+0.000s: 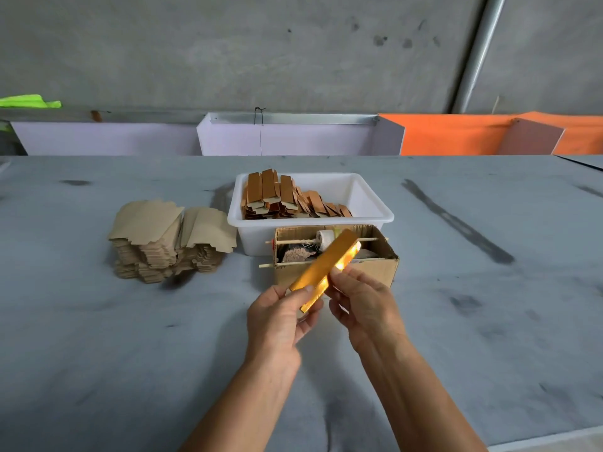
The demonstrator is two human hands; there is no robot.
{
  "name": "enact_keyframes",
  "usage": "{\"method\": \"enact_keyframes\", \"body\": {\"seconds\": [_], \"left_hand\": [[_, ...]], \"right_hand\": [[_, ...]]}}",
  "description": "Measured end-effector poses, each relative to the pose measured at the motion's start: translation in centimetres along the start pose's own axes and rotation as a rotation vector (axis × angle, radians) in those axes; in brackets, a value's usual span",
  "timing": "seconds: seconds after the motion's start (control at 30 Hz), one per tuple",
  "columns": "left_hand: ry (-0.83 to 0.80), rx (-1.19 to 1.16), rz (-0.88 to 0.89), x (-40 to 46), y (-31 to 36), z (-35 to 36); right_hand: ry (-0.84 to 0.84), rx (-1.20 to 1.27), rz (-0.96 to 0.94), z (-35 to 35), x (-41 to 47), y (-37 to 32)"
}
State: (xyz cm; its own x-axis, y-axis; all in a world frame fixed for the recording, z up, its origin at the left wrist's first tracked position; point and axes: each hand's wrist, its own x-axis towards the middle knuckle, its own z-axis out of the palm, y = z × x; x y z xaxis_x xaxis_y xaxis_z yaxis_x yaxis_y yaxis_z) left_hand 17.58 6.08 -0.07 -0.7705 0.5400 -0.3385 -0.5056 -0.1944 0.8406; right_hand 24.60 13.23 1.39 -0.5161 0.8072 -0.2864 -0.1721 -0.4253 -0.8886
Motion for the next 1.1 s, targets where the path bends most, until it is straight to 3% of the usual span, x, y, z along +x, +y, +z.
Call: {"method": "enact_keyframes", "body": {"seconds": [0.17,0.5,0.63,0.77,1.1], "left_hand": [[0.063,-0.038,0.071,0.6,1.4,0.8],[0.11,-0.017,0.219,2.2,2.6,0.7],[0.147,0.014,0.254,3.3,2.7,0.2],[0.151,0.013,0.261,4.3,2.8,0.4],[0.188,0.019,0.253,5.9,2.9,0.6]], "right_hand": [[-0.051,-0.22,-0.108,1.8,0.0,-0.6],[0.078,-0.283,-0.188,4.6,6.1,-5.6],[0.171,-0.418,-0.254,5.1,11.0,-7.8],[0.238,-0.544,-0.239,5.5,15.4,-9.0],[0.155,-0.742,-0.187,6.8,20.5,-8.7]]}}
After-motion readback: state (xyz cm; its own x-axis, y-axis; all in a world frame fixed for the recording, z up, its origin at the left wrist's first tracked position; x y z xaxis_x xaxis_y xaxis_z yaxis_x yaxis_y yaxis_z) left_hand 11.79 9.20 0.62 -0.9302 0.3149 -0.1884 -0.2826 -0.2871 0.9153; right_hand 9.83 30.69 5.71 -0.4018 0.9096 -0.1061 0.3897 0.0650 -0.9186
